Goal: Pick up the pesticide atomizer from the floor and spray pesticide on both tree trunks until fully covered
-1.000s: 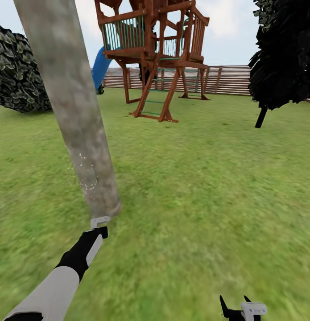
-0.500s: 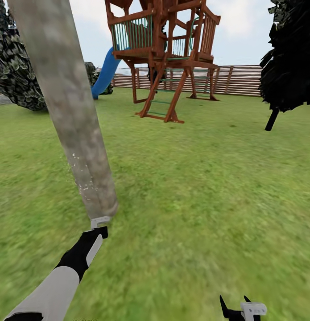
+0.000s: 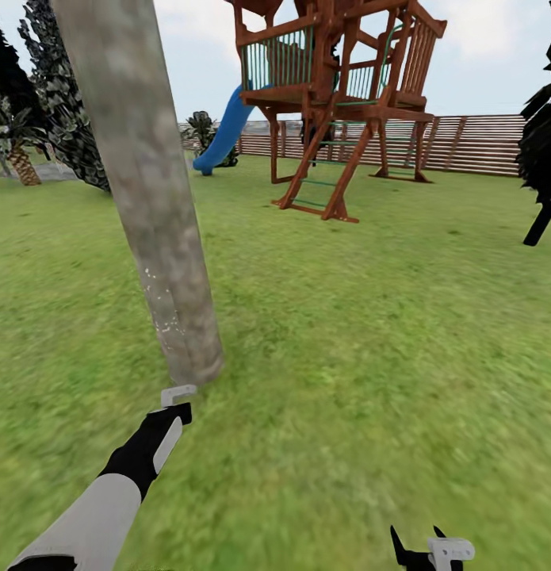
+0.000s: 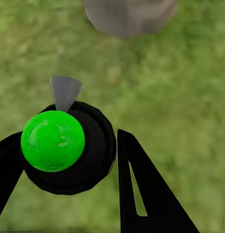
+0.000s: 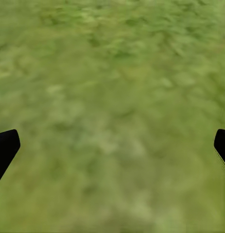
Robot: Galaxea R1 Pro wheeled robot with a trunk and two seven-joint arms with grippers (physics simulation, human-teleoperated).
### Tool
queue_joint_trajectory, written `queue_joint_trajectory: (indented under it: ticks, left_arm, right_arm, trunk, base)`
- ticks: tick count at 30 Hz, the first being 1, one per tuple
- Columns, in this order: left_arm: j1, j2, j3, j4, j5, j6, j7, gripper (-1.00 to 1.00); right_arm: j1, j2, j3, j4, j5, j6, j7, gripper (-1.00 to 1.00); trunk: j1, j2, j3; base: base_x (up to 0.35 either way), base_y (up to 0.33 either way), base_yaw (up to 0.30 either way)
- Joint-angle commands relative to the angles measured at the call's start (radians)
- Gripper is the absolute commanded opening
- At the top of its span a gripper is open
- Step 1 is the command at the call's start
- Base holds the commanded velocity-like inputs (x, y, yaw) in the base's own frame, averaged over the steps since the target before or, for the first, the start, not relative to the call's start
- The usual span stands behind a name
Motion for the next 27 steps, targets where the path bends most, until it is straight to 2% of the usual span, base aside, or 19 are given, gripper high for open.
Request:
queue_joint_trajectory:
  ticks: [1,5,16,27]
  left_arm:
    - [0.000,0.000,0.000,0.000,-0.001,0.000,0.000,-1.00]
    - [0.000,0.000,0.000,0.000,-0.002,0.000,0.001,-1.00]
    - [0.000,0.000,0.001,0.000,-0.002,0.001,0.001,-1.00]
    - [0.000,0.001,0.001,0.000,-0.002,0.000,0.001,-1.00]
  right_arm:
    - [0.000,0.000,0.000,0.000,0.000,0.000,0.000,1.00]
    - [0.000,0.000,0.000,0.000,0.000,0.000,0.000,1.00]
    - [0.000,0.000,0.000,0.000,0.000,0.000,0.000,1.00]
    - [0.000,0.000,0.000,0.000,0.000,0.000,0.000,1.00]
  trunk:
    - [0.000,0.000,0.000]
    - [0.000,0.000,0.000]
    - [0.000,0.000,0.000]
    - [0.000,0.000,0.000]
  base:
    - [0.086,-0.269,0.275]
    - [0.087,-0.269,0.210]
    - [0.087,-0.269,0.035]
    - [0.089,-0.269,0.271]
